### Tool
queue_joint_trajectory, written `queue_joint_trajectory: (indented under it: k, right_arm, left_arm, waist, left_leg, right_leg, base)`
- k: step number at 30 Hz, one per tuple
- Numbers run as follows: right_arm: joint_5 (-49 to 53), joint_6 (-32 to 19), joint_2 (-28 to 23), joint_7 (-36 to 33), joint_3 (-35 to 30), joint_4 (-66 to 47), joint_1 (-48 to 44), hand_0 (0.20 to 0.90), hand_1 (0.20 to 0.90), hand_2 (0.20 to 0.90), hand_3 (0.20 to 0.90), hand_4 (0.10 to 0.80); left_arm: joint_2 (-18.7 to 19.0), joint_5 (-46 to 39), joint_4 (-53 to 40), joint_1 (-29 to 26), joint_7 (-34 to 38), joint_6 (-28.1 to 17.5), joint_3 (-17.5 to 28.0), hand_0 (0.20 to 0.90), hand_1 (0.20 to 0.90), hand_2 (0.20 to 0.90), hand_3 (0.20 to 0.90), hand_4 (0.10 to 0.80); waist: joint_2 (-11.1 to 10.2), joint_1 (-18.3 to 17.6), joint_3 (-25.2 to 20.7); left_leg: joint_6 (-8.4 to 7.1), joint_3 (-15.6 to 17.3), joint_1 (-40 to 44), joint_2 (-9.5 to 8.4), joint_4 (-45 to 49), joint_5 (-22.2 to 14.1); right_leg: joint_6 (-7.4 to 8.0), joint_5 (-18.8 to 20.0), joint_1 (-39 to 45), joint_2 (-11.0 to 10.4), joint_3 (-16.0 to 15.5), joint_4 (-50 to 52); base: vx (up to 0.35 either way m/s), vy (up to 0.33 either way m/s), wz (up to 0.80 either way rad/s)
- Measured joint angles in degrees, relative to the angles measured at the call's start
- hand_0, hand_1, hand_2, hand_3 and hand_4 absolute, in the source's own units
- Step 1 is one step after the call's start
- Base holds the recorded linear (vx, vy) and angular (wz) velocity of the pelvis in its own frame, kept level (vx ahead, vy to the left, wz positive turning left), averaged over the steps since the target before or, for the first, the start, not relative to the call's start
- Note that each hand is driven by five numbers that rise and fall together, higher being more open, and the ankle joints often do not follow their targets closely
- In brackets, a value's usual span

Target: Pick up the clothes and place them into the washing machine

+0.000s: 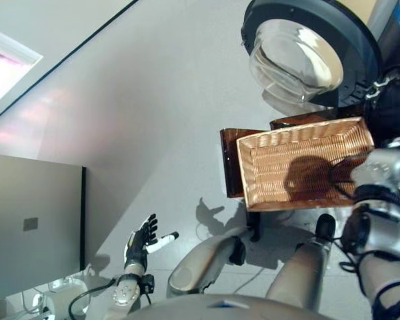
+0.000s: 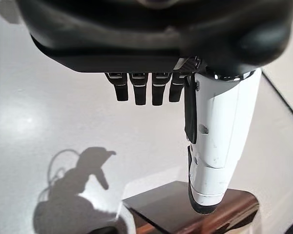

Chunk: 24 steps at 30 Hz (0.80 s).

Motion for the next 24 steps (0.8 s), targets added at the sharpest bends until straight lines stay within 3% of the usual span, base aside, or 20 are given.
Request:
queue_joint_trajectory:
  k: [7, 11, 15, 18, 20, 24]
  right_arm:
    - [-9.60, 2.69, -3.68, -5.51, 1.54, -3.02, -1.38, 0.200, 0.200, 0.200, 0.200, 0.300]
    - [-11.52, 3.86, -3.32, -7.26, 0.60, -3.16, -1.30, 0.200, 0.200, 0.200, 0.200, 0.300]
    - [-12.30, 5.35, -2.27, -9.09, 0.27, -3.15, -1.08, 0.200, 0.200, 0.200, 0.200, 0.300]
    - [-12.72, 7.74, -0.87, -8.94, 0.63, -3.02, -1.07, 0.200, 0.200, 0.200, 0.200, 0.300]
    - [-13.61, 9.27, -0.33, -8.30, 1.90, -2.85, -0.93, 0.200, 0.200, 0.200, 0.200, 0.300]
    - [-15.31, 10.28, 0.52, -7.62, 1.85, -2.85, -0.85, 0.200, 0.200, 0.200, 0.200, 0.300]
  left_arm:
    - [-0.05, -0.26, -0.38, 0.00, 0.19, -0.22, -0.01, 0.900, 0.900, 0.900, 0.900, 0.800]
    - [-0.04, -0.57, -0.58, -0.10, 0.38, -0.31, 0.34, 0.900, 0.900, 0.900, 0.900, 0.800]
    - [0.31, -0.54, -0.88, -0.28, 1.41, -0.60, 1.58, 0.900, 0.900, 0.900, 0.900, 0.800]
    - [0.42, -0.26, -0.47, -0.28, 2.24, -0.90, 4.58, 0.900, 0.900, 0.900, 0.900, 0.800]
    - [0.47, 0.33, -0.08, -0.35, 3.20, -0.98, 6.79, 0.900, 0.900, 0.900, 0.900, 0.800]
    - [0.56, 0.99, 0.09, -0.28, 4.21, -0.96, 7.73, 0.900, 0.900, 0.900, 0.900, 0.800]
  waist:
    - [0.40, -1.14, 1.61]
    - [-1.02, -1.39, 2.83]
    - [-3.69, -1.43, 4.94]
    - [-5.20, -0.99, 6.09]
    - [-5.91, -0.93, 6.63]
    - [-6.93, -0.94, 7.38]
  left_leg:
    - [0.81, 2.04, -1.52, -0.17, 0.19, -0.22]
    - [1.91, 2.59, -1.90, -0.17, 1.79, -1.17]
    - [2.16, 2.61, -6.31, 0.24, 14.14, -7.26]
    - [2.14, 3.48, -9.76, 2.25, 24.51, -12.95]
    - [1.93, 3.79, -12.34, 3.92, 30.82, -16.10]
    - [1.83, 3.76, -14.24, 5.11, 35.64, -18.61]
  right_leg:
    - [0.26, 0.20, -2.96, 0.28, 2.58, 0.78]
    - [0.36, -0.34, -3.68, 0.42, 3.55, 1.97]
    - [-0.24, -3.93, -6.75, 0.49, 4.99, 10.24]
    - [-0.25, -6.55, -9.00, 1.84, 5.42, 16.72]
    - [-1.09, -8.76, -10.53, 3.21, 5.76, 20.77]
    - [-1.07, -10.66, -12.08, 4.17, 6.32, 24.84]
  base:
    - [-0.016, -0.024, -0.13]
    - [-0.011, -0.052, -0.10]
    - [-0.017, -0.111, -0.10]
    - [-0.023, -0.103, -0.23]
    - [0.004, -0.091, -0.14]
    - [0.024, -0.042, -0.06]
